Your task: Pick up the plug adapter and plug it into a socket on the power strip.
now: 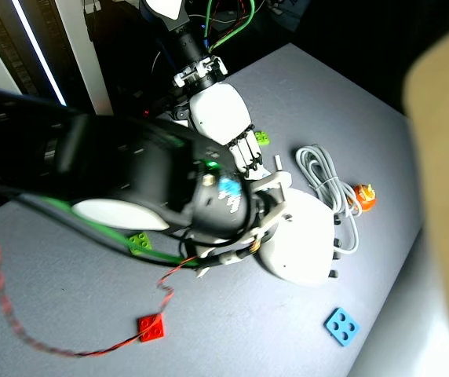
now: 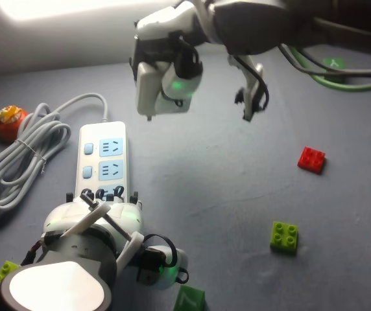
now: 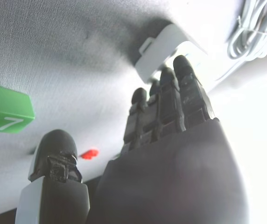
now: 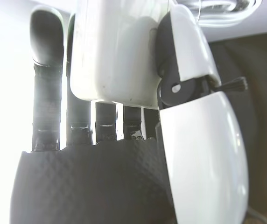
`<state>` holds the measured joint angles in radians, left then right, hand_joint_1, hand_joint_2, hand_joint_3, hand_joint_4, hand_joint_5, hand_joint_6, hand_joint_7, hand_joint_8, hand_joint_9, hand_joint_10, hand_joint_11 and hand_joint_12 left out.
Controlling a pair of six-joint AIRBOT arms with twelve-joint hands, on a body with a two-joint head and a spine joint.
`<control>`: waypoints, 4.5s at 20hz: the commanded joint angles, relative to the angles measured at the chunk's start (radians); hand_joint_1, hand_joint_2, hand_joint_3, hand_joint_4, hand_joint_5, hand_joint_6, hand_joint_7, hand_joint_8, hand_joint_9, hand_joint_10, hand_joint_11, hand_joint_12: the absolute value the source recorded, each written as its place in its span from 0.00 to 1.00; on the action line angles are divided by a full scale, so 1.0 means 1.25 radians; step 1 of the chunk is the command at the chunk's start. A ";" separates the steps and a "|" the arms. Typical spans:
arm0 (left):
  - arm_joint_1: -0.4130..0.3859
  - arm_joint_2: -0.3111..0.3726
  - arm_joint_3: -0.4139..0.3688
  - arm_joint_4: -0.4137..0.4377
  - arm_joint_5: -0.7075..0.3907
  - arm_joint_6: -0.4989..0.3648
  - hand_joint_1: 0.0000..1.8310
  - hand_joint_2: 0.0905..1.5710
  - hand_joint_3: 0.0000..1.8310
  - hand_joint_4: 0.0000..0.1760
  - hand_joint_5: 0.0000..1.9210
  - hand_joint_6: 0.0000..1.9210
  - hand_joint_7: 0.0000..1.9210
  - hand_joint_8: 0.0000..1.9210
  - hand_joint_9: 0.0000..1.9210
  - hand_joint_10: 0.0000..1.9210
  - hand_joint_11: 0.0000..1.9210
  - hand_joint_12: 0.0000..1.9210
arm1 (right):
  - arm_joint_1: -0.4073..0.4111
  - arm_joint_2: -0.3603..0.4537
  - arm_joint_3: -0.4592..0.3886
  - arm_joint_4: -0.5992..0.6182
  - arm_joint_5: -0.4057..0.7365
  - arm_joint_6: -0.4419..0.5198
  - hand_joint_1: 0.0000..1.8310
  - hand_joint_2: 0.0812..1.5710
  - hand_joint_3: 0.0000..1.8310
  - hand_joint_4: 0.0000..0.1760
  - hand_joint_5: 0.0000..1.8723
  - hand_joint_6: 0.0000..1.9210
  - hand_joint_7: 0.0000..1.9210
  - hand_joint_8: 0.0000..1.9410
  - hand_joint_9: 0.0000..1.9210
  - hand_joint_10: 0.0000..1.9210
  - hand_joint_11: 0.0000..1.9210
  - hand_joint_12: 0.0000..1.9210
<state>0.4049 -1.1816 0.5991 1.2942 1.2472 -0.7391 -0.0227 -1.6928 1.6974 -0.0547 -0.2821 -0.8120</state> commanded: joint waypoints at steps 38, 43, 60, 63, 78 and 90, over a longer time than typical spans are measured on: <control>0.013 0.002 -0.016 0.039 0.023 -0.014 0.09 0.77 0.00 0.00 0.04 0.00 0.05 0.00 0.04 0.00 0.00 0.19 | -0.029 -0.215 0.070 -0.677 -0.072 0.587 0.67 0.72 0.00 0.00 0.51 0.46 0.47 0.66 0.44 0.54 0.43 0.70; 0.014 0.002 -0.017 0.039 0.024 -0.014 0.07 0.77 0.00 0.00 0.04 0.00 0.05 0.00 0.04 0.00 0.00 0.20 | -0.035 -0.214 0.054 -0.676 -0.088 0.599 0.67 0.71 0.00 0.00 0.52 0.44 0.47 0.66 0.43 0.57 0.43 0.72; 0.015 0.005 -0.022 0.039 0.029 -0.014 0.07 0.77 0.00 0.00 0.05 0.00 0.05 0.00 0.05 0.00 0.00 0.21 | -0.025 -0.201 0.038 -0.675 -0.124 0.619 0.66 0.72 0.00 0.00 0.51 0.49 0.45 0.67 0.44 0.55 0.44 0.67; 0.018 0.005 -0.022 0.039 0.029 -0.014 0.08 0.77 0.00 0.00 0.04 0.00 0.05 0.00 0.04 0.00 0.00 0.17 | -0.021 -0.194 0.038 -0.675 -0.121 0.617 0.66 0.72 0.00 0.00 0.50 0.48 0.45 0.67 0.42 0.58 0.42 0.72; 0.028 0.005 -0.023 0.039 0.030 -0.014 0.07 0.78 0.00 0.00 0.04 0.00 0.05 0.00 0.05 0.00 0.00 0.19 | -0.025 -0.196 0.027 -0.675 -0.112 0.610 0.67 0.73 0.00 0.00 0.49 0.49 0.46 0.67 0.44 0.57 0.43 0.72; 0.031 0.005 -0.027 0.039 0.033 -0.014 0.07 0.77 0.00 0.00 0.05 0.00 0.05 0.00 0.04 0.00 0.00 0.20 | -0.026 -0.196 0.020 -0.675 -0.116 0.598 0.67 0.72 0.00 0.00 0.51 0.45 0.47 0.66 0.44 0.57 0.43 0.71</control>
<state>0.4404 -1.1805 0.5713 1.3239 1.2644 -0.7578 -0.0666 -1.9408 1.7237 -0.8597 -0.4778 -0.0597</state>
